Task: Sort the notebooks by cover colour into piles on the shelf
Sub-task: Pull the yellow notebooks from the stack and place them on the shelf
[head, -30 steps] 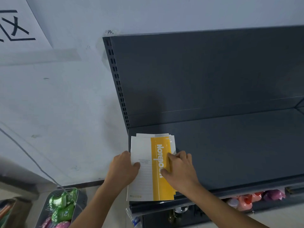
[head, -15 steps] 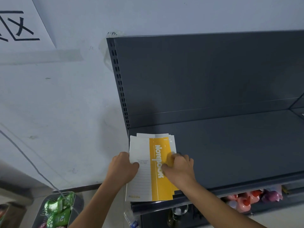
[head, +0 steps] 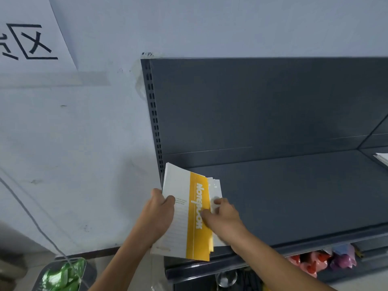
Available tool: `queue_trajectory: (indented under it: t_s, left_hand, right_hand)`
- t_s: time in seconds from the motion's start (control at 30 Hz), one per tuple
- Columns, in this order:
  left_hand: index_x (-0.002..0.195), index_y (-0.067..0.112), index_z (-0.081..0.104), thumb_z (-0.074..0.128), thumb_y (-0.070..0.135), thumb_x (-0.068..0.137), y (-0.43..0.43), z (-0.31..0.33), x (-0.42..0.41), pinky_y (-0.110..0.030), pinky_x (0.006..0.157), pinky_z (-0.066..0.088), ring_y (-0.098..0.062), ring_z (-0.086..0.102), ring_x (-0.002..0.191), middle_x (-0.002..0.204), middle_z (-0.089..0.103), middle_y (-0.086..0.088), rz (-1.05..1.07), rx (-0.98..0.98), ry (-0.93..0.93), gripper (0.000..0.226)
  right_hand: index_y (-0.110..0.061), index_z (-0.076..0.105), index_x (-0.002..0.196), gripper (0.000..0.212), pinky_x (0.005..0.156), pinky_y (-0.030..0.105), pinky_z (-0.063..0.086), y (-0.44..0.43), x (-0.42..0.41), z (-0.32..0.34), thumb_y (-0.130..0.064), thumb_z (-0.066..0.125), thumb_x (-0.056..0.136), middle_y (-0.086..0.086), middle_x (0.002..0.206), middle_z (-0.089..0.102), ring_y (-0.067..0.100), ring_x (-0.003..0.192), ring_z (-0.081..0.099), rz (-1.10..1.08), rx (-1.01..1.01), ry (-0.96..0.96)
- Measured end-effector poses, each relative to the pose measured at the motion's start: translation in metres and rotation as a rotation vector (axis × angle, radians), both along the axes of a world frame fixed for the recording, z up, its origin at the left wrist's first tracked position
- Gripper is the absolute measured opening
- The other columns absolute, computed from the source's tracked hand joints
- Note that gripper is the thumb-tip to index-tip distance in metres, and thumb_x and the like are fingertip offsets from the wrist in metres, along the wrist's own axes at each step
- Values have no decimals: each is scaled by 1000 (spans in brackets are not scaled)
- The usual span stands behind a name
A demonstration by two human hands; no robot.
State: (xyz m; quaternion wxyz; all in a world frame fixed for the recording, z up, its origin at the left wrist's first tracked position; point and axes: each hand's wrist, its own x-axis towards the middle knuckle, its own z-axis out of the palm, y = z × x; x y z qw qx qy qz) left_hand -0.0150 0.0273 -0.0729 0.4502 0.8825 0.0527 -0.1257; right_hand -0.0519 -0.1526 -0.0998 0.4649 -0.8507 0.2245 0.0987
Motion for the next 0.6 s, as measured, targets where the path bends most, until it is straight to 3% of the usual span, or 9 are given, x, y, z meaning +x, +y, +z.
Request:
queue_trajectory:
  t_s: [0.07, 0.13, 0.17, 0.27, 0.33, 0.43, 0.53, 0.6]
  left_hand:
    - [96, 22, 40, 38, 30, 103, -2, 3, 3, -27, 52, 46, -18, 66, 74, 93, 64, -6, 9, -80, 8, 10]
    - [100, 23, 41, 39, 30, 103, -8, 4, 6, -25, 50, 46, -16, 67, 72, 93, 66, -4, 25, -171, 34, 8]
    - [104, 21, 42, 38, 29, 104, -12, 3, 7, -25, 51, 47, -16, 67, 73, 94, 66, -4, 21, -197, 42, 9]
    - [111, 19, 39, 36, 29, 104, -32, -3, 10, -30, 58, 48, -16, 64, 80, 96, 63, 1, -70, -103, -12, 12]
    - [105, 19, 44, 39, 30, 103, -45, -7, 14, -33, 64, 43, -14, 58, 81, 91, 58, 5, -163, 95, -131, 12]
    - [84, 19, 50, 44, 31, 100, -67, -5, 19, -22, 55, 32, -8, 50, 68, 77, 54, 7, -253, 299, -331, 21]
    - [82, 23, 50, 48, 31, 99, -92, -1, 21, -15, 51, 26, -7, 50, 62, 72, 51, 14, -317, 307, -410, 19]
    - [88, 24, 49, 48, 31, 99, -108, 1, 22, -16, 53, 29, -6, 51, 63, 75, 52, 14, -365, 301, -431, 13]
  right_hand:
    - [-22, 36, 146, 64, 91, 32, 52, -3, 3, 5, -45, 63, 93, 0, 129, 59, 16, 115, 61, -13, 101, -20]
    - [-22, 47, 131, 45, 68, 20, 51, -9, 5, 12, -44, 61, 95, -7, 104, 69, 4, 89, 67, -41, 174, -39]
    - [-23, 53, 123, 36, 66, 21, 52, -14, 5, 14, -44, 62, 95, -8, 96, 71, 4, 83, 68, -63, 182, -56]
    - [-23, 60, 111, 22, 78, 33, 58, -34, 3, 16, -34, 65, 92, -5, 93, 74, 10, 84, 71, -105, 145, -98]
    - [-20, 61, 109, 20, 76, 33, 58, -49, 1, 19, -29, 64, 92, -4, 91, 74, 11, 80, 71, -113, 86, -96]
    - [-21, 57, 115, 22, 65, 26, 55, -72, -5, 26, -25, 61, 93, -8, 87, 73, 6, 73, 70, -129, -26, -95]
    - [-20, 54, 127, 32, 58, 18, 47, -94, -11, 33, -25, 60, 95, -15, 88, 67, -1, 67, 65, -131, -142, -100]
    - [-18, 51, 132, 38, 68, 25, 51, -108, -15, 38, -27, 59, 96, -12, 95, 67, 1, 74, 64, -130, -198, -107]
